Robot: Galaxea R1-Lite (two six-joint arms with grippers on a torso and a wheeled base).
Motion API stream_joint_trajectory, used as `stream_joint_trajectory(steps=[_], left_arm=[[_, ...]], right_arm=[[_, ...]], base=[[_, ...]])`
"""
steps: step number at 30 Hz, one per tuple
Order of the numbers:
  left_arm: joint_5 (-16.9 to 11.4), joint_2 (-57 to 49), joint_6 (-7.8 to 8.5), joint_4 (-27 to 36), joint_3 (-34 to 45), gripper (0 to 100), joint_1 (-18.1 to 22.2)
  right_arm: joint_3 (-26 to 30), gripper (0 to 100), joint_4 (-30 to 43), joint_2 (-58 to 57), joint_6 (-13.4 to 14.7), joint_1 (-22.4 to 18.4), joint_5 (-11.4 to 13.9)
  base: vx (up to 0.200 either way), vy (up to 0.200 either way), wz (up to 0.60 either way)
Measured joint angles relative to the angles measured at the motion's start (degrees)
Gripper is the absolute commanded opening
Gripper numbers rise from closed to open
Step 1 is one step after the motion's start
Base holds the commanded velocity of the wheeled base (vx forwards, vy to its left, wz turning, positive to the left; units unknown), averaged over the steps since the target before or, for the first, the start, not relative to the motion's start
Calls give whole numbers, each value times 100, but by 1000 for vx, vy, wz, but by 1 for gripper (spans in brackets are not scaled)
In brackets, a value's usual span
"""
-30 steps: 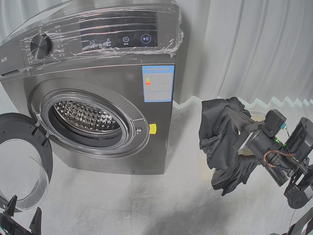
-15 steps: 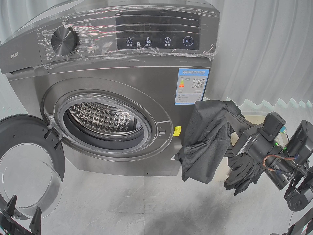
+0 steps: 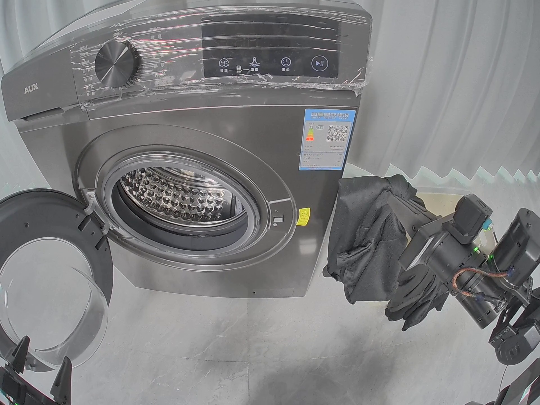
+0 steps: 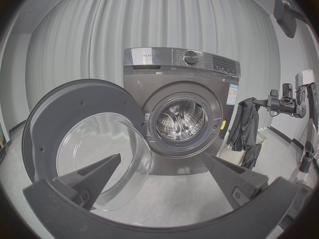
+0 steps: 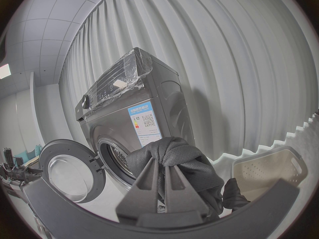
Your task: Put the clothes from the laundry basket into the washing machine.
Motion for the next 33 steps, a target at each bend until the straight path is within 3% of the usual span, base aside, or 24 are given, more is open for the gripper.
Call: stream_joint_trajectory(steps=[19,33], left_arm=[[-5,0,-5,-5,0,100,0],[2,0,0,-5,0,100,0]], right_arm=[[1,0,0,17,0,2,0],[4,0,2,17,0,0,0]], base=[[0,200,0],[-43,0,0]])
